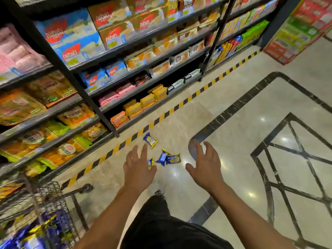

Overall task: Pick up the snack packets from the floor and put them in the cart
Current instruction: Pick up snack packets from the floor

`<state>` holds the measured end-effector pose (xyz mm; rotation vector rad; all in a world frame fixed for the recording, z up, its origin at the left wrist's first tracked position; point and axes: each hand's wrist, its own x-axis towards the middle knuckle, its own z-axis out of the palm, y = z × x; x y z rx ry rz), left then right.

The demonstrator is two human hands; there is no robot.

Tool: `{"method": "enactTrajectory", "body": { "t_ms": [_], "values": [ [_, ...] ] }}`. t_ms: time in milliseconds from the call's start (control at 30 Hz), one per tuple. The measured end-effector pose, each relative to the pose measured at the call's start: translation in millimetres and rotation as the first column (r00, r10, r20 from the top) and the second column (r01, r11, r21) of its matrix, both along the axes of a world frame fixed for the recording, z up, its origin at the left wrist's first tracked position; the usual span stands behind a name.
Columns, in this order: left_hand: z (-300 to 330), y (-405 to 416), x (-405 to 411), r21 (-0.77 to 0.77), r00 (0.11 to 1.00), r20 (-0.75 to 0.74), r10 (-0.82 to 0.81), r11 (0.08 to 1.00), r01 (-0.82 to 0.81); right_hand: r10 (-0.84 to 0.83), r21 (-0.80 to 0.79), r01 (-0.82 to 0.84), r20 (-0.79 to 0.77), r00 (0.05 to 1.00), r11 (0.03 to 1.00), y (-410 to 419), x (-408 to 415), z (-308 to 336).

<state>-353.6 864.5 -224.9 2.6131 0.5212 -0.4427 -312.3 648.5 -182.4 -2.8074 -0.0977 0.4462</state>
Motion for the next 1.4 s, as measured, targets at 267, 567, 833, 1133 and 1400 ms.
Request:
{"method": "enactTrajectory", "body": {
  "t_ms": [267, 567, 833, 1133, 1400],
  "values": [
    [-3, 34, 66, -0.029, 0.99, 0.029, 0.139, 0.99, -0.138, 0.07, 0.086, -0.067, -0.032, 0.997, 0.994, 49, 96, 0],
    [-16, 39, 111, 0.034, 0.914, -0.012, 0.406, 0.913, -0.406, 0.375, 0.176, -0.351, -0.131, 0.918, 0.92, 87, 208, -30],
    [-10, -11, 152, 0.065, 0.652, -0.093, 0.752, 0.658, -0.75, 0.629, 0.253, -0.581, -0.186, 0.755, 0.773, 107, 329, -51],
    [-8, -37, 174, 0.164, 0.506, -0.073, 0.859, 0.511, -0.844, 0.857, 0.186, -0.837, -0.129, 0.499, 0.515, 156, 361, -59],
    [-83, -7, 161, 0.14, 0.505, -0.137, 0.852, 0.521, -0.842, 0.873, 0.094, -0.872, -0.155, 0.463, 0.48, 180, 346, -134]
  ]
}}
